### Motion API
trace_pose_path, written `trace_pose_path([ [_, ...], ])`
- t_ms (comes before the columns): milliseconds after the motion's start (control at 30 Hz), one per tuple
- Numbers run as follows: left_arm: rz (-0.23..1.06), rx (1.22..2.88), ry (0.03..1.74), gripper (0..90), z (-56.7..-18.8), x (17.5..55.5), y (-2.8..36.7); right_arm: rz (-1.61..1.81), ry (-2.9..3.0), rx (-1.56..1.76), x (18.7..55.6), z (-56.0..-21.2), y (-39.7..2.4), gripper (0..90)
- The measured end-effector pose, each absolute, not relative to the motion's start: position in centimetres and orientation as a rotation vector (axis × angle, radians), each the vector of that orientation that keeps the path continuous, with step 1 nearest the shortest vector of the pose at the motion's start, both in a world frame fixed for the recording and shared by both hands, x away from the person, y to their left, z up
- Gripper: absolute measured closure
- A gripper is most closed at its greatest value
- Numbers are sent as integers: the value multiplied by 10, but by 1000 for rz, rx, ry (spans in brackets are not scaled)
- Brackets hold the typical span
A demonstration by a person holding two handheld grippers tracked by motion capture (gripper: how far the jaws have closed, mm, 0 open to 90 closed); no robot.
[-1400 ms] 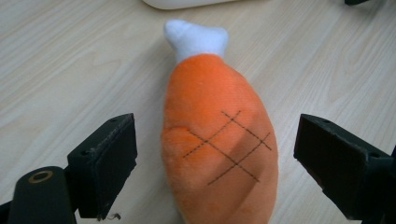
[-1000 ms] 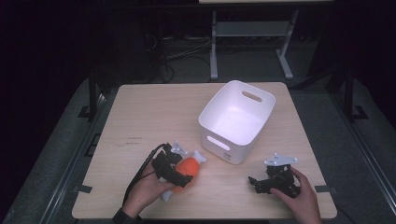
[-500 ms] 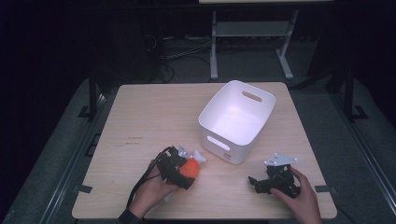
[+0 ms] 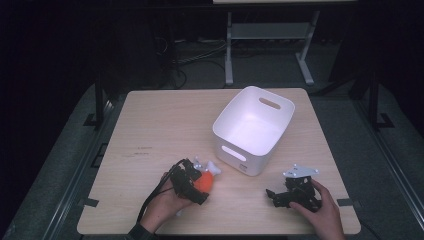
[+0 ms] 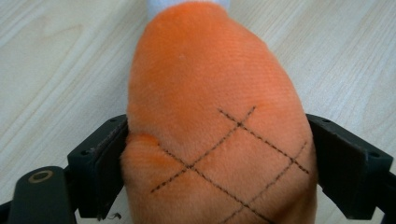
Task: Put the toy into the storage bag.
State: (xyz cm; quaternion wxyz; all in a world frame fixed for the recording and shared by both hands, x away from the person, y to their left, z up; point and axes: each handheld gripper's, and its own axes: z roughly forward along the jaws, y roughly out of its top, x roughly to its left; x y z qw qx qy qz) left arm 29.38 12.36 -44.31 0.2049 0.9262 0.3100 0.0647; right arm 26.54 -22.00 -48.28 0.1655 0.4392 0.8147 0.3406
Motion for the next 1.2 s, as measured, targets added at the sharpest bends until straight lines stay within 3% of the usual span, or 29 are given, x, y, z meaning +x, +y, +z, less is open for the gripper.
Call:
trace_pose_path([
  [500, 154, 2582, 805, 228, -441, 295, 128, 970, 2320, 1251, 265, -483, -220, 0],
  [1200, 66, 2527, 715, 251, -429, 301, 146, 970, 2320, 1251, 265, -483, -220, 0],
])
